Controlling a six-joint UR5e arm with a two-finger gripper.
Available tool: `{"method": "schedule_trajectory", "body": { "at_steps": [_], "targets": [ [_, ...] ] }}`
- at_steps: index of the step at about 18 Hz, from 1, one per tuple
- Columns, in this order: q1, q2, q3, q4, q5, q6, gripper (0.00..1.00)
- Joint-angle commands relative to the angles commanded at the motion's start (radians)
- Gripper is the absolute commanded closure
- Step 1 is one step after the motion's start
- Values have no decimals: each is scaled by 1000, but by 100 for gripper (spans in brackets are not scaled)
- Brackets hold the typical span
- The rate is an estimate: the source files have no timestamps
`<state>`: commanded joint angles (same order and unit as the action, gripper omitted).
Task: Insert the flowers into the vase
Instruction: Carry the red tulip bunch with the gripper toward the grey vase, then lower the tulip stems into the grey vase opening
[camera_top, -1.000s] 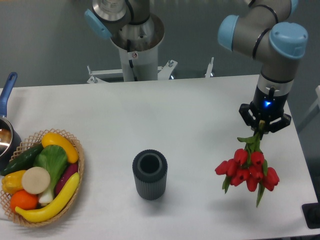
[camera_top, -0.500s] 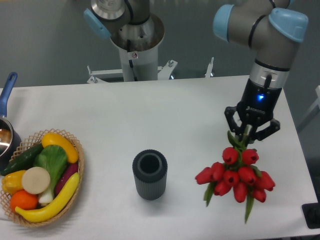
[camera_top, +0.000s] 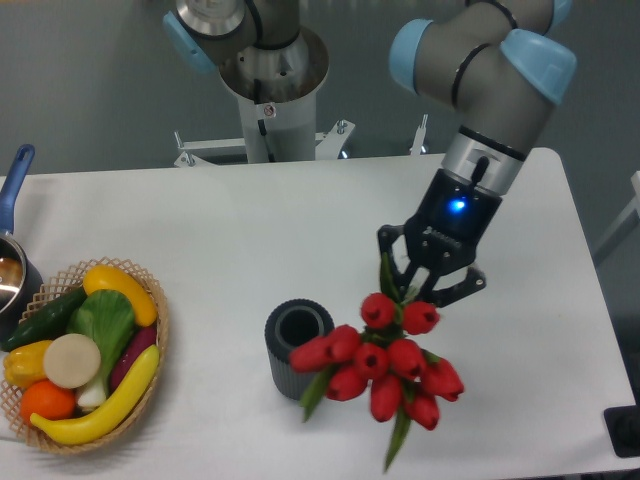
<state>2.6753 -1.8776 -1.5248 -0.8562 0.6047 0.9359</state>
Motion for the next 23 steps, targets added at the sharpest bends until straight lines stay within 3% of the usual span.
{"method": "schedule_trajectory", "body": {
  "at_steps": [8, 17, 23],
  "targets": [
    [-26, -11, 0, 95, -195, -17, 93],
    [-38, -2, -87, 103, -306, -20, 93],
    [-45, -11, -95, 105, -306, -16, 93]
  ]
}}
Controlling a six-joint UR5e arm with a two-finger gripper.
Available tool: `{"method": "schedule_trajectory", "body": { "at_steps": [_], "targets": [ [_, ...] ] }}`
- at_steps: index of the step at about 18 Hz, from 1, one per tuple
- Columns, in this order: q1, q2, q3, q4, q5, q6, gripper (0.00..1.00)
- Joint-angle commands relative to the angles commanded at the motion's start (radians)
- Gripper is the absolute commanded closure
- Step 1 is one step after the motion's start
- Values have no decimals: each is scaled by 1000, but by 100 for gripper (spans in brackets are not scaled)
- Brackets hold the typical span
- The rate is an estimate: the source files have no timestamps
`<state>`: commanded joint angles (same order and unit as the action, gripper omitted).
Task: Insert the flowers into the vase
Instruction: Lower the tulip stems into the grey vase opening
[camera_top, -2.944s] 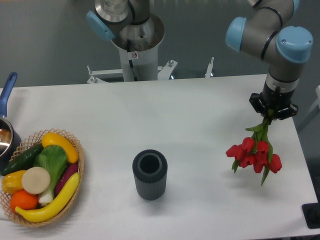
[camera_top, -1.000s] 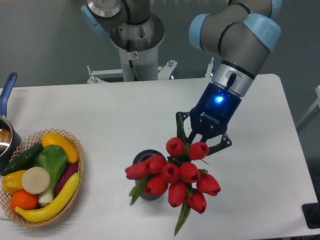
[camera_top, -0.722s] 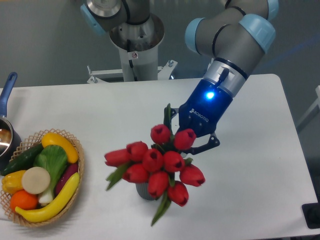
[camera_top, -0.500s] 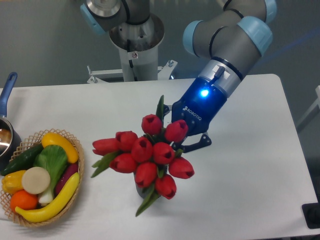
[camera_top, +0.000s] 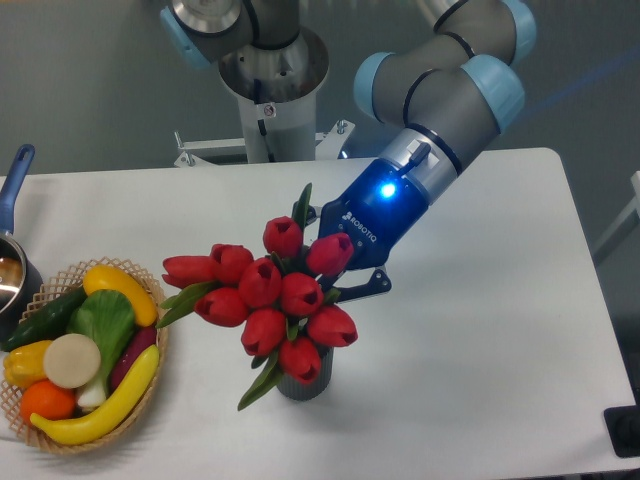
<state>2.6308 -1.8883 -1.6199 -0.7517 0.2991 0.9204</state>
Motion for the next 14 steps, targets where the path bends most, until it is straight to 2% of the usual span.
{"method": "schedule_trajectory", "body": {
  "at_steps": [4, 9, 14],
  "targets": [
    [-2, -5, -17, 0, 2, 8, 93],
    [0, -3, -78, 2, 5, 83, 93],
    [2, -28, -81, 0, 14, 126, 93]
  ]
}}
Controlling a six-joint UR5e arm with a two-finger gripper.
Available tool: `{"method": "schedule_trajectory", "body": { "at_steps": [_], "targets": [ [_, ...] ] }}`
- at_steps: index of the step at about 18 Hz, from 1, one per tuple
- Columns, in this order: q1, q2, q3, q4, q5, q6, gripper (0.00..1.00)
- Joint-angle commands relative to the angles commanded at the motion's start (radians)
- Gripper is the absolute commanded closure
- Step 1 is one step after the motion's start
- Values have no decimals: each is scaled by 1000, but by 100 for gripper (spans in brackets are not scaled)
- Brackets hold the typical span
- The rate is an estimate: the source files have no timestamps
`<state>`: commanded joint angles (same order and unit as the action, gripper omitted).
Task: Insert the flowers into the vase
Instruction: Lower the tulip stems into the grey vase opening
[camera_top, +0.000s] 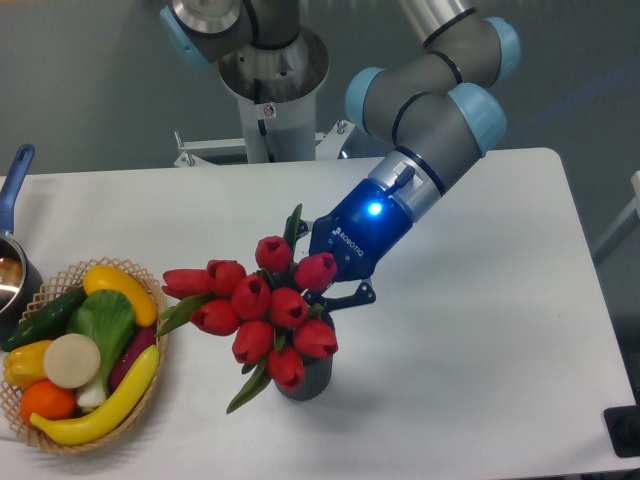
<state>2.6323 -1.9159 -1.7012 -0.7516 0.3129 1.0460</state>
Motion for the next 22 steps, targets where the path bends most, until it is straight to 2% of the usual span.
{"method": "schedule_trajectory", "body": {
  "at_steps": [6, 16, 22],
  "targets": [
    [2, -5, -71, 0, 6, 117, 92],
    [2, -45, -84, 2, 78, 144, 89],
    [5, -49, -104, 2, 78, 177, 81]
  ]
}}
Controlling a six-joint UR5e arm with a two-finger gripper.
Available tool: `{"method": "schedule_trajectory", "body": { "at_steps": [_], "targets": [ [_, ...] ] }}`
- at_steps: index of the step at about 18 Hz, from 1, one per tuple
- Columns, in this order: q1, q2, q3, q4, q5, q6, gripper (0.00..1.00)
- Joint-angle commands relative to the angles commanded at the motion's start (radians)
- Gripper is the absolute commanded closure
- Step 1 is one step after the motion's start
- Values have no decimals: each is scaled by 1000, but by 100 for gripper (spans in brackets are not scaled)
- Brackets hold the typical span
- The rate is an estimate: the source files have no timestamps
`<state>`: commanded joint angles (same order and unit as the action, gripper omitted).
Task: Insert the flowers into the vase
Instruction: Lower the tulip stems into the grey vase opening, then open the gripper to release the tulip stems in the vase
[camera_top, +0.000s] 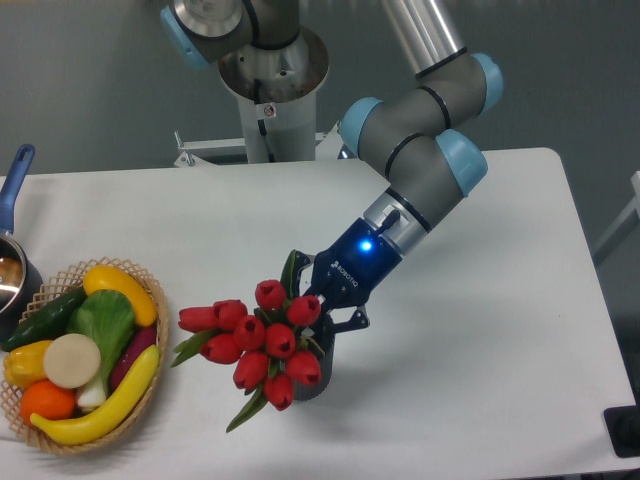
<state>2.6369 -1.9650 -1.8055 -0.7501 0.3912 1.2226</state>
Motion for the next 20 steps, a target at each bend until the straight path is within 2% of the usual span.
{"method": "schedule_trajectory", "body": {
  "at_steps": [10, 17, 19, 20],
  "targets": [
    [32, 8, -35, 6, -2, 45, 62],
    [66, 21, -57, 8, -5, 45, 54],
    [80, 25, -58, 9, -5, 45, 44],
    [83, 29, -58, 9, -6, 45, 24]
  ]
}}
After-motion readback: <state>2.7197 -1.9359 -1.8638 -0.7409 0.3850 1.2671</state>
